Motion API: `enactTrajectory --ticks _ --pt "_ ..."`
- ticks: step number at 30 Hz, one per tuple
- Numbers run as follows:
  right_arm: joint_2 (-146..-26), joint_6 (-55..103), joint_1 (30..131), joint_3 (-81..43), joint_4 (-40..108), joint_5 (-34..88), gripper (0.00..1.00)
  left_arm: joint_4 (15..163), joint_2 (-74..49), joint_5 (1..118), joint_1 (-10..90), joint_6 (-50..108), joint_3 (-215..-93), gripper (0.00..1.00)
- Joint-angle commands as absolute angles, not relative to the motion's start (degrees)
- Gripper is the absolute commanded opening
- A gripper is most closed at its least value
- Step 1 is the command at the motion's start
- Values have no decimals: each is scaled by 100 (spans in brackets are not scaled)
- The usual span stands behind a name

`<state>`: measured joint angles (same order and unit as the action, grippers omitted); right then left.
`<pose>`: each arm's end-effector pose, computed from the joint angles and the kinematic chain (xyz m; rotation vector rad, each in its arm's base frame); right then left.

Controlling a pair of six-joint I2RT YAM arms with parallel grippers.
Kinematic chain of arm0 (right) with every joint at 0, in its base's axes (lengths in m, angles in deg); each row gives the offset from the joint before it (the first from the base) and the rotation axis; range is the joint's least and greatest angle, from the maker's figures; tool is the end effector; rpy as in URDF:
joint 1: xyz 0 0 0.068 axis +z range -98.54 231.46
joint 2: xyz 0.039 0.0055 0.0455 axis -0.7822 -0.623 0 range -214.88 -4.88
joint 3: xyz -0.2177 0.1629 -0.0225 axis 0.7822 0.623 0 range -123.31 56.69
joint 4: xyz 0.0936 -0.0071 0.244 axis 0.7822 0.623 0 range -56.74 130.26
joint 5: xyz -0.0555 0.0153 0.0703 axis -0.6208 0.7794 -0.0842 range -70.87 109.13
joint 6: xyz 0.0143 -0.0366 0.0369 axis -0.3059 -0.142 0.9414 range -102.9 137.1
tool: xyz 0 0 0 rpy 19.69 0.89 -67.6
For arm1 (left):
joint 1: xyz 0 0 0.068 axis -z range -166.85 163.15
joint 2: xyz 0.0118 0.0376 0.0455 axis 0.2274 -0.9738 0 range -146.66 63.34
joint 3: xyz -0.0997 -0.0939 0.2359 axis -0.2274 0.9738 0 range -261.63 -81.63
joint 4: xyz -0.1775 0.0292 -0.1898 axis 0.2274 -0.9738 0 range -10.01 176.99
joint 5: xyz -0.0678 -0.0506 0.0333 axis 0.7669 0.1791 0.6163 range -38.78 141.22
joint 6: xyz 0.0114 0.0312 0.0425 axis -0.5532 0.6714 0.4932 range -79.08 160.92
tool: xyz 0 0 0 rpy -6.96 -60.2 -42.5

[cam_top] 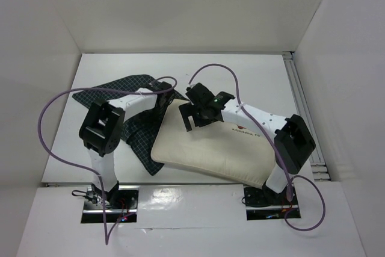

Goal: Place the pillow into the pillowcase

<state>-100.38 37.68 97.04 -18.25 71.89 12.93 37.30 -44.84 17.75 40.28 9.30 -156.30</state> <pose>0.2488 0.2485 0.2525 -0.5289 2.5663 0.2750 0.3224 -0.1430 0.1761 -0.1530 2.6821 0.6253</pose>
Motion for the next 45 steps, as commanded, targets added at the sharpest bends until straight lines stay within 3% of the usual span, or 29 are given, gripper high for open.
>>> enactTrajectory --ticks 1,10,12,13,14,25,26,31,32,38,42,43,44,45 --pt "-9805 3933 9620 -1680 7062 1324 99 3873 -4853 1484 3890 1077 -16054 62" --pt "-9637 3934 9620 -1565 7062 1271 99 3883 -5056 1765 3636 1121 -16415 41" --pt "-9637 3838 9620 -1512 7062 1324 99 3787 -5004 1818 3573 1008 -16547 29" --pt "-9637 3776 9620 -1512 7062 1324 99 3725 -5004 1878 3521 1007 -16617 18" --pt "-9637 3715 9698 -1512 7062 1185 99 3620 -5004 1879 3521 1007 -16783 1" --pt "-10226 4048 10094 -1539 6500 1446 97 3285 -4064 2529 3521 954 -17102 0" --pt "-10296 4118 10094 -1538 6351 1499 93 3285 -4063 2590 3521 954 -17101 0" --pt "-10210 4118 10094 -1398 6235 1580 0 3337 -3852 2591 3521 954 -16873 0" --pt "-10122 4058 10094 -1398 6235 1579 0 3337 -3791 2591 3521 893 -16812 0" --pt "-9156 3680 10147 -1327 6165 1569 0 3390 -3598 2652 3468 893 -16750 0" --pt "-9162 3608 10200 -1546 6665 1334 1 3390 -3474 2723 3416 893 -16855 0" --pt "-9224 3609 10200 -1608 6875 1272 51 3390 -3422 2723 3415 893 -16855 0" --pt "-9277 3609 10200 -1661 6877 1271 77 3390 -3422 2775 3415 893 -16855 0" --pt "-9425 3696 10252 -1774 6877 1271 91 3390 -3352 2776 3354 893 -16907 0"
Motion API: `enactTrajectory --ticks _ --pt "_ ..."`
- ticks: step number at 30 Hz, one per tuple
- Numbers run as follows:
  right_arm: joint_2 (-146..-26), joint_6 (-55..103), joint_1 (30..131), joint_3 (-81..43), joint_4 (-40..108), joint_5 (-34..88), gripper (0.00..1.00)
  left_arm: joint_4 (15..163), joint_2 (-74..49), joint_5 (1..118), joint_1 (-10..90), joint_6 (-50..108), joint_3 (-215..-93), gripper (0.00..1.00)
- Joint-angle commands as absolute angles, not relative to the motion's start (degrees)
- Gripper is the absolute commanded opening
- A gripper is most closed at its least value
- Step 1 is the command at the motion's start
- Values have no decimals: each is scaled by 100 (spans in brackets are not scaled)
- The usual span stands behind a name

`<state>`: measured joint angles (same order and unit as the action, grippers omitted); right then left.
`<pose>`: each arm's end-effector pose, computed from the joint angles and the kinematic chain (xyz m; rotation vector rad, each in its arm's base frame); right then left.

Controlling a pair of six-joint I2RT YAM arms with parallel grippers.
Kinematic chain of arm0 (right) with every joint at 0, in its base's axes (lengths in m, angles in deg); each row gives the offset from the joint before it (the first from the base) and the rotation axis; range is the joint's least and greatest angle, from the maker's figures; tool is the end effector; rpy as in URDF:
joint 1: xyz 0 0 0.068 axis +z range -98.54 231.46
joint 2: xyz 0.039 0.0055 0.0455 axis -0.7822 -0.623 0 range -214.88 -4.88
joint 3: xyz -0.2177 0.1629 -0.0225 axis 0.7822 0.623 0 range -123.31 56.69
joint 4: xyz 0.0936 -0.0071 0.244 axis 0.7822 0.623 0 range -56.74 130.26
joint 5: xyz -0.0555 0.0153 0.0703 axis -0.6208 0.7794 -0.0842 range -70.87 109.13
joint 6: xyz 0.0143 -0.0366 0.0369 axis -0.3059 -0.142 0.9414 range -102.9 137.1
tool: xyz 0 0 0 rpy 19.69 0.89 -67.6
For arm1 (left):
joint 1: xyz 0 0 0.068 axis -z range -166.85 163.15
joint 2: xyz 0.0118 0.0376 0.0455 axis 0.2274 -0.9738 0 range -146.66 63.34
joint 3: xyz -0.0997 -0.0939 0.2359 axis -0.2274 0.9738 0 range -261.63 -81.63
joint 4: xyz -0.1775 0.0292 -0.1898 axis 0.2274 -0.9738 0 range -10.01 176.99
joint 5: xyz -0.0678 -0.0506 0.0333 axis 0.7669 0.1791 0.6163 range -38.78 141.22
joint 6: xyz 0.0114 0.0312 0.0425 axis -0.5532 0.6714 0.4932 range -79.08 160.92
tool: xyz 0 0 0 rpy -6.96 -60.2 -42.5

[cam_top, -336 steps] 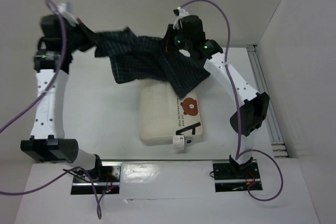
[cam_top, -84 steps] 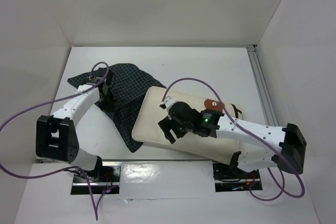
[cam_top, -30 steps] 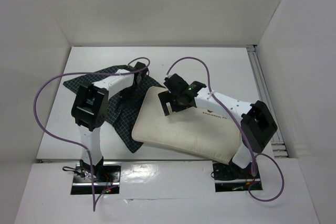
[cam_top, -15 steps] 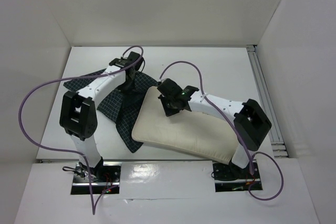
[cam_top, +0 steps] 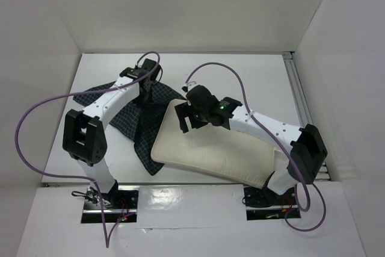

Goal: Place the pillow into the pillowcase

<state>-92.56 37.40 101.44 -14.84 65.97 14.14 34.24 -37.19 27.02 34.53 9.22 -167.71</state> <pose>0.2166 0.2532 0.2844 -0.5935 2.3978 0.4454 0.3423 -0.1182 0.2719 -0.3442 2.5695 0.2632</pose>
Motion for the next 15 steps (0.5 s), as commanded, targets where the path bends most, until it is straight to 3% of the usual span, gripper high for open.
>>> enactTrajectory --ticks 1,8,9,11,12,15 --pt "-9531 3784 10253 -1845 6877 1271 100 3390 -3351 2828 3354 893 -16908 0" --pt "-11051 4329 10718 -2356 6501 1122 100 3442 -3351 3057 3187 787 -16960 0" --pt "-11183 4329 10718 -2356 6386 1122 76 3443 -3351 3126 3187 787 -16960 0" --pt "-11325 4390 10771 -2189 6140 1043 14 3443 -3351 3127 3187 787 -16960 0" --pt "-11264 4391 10771 -2110 6139 947 0 3443 -3290 3266 3187 787 -16960 0" --pt "-10755 4313 10771 -1794 6077 806 0 3443 -3228 3338 3187 848 -16960 0"
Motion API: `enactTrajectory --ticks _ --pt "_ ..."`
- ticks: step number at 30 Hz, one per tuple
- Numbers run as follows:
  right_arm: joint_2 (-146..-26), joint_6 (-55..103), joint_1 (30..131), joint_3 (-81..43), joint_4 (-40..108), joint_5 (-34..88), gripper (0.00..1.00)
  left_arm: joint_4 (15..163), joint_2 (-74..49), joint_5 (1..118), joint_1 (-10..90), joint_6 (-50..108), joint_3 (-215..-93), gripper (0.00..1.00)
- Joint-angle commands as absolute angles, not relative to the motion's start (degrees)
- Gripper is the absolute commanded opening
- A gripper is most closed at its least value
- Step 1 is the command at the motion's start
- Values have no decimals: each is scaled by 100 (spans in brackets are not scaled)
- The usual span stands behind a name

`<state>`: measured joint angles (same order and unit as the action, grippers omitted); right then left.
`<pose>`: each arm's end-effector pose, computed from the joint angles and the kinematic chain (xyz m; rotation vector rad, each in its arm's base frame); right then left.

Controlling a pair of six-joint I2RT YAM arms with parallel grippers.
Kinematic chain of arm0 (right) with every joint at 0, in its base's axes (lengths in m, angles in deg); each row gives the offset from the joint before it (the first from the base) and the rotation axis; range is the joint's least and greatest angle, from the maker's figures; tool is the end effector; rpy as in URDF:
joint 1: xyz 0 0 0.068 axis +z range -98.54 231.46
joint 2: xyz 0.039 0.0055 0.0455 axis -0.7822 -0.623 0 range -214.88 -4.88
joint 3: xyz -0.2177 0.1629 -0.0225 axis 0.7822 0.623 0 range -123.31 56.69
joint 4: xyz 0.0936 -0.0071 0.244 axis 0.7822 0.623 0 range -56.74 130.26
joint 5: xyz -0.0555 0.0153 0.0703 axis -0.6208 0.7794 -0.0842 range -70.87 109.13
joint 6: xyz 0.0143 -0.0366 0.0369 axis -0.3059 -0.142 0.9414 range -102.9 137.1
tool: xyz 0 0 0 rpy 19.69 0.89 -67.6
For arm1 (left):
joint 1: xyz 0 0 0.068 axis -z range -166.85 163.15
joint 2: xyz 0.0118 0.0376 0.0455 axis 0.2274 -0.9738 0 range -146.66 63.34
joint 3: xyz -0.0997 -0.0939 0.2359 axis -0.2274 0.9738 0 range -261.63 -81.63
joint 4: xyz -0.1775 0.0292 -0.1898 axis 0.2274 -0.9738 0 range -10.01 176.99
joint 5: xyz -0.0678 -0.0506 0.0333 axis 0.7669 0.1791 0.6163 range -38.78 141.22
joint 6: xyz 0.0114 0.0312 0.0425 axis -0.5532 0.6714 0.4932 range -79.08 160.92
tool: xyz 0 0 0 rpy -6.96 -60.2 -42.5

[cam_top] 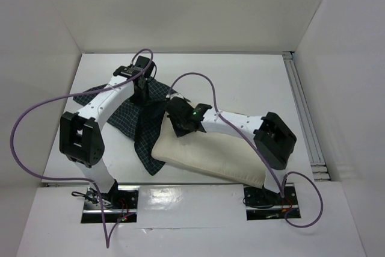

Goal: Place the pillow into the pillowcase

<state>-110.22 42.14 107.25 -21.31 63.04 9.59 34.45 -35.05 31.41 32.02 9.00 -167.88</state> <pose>0.2264 0.3227 0.2173 -0.6229 2.5049 0.3296 0.3415 -0.1038 0.2846 -0.3957 2.5658 0.1591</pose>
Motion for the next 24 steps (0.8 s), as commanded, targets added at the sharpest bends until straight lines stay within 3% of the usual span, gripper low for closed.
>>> enactTrajectory --ticks 1,9,18,24 --pt "-10571 4260 10771 -1715 6077 719 0 3443 -3167 3390 3126 849 -16960 0" --pt "-9023 3793 10771 -1424 6437 1182 0 3443 -2938 3830 2950 902 -17066 0" --pt "-9128 3732 11315 -1494 6437 1588 0 3496 -2825 4024 2897 954 -17180 0" --pt "-9829 3565 11316 -2037 6183 1624 0 3496 -2517 4146 2897 1059 -17006 0"
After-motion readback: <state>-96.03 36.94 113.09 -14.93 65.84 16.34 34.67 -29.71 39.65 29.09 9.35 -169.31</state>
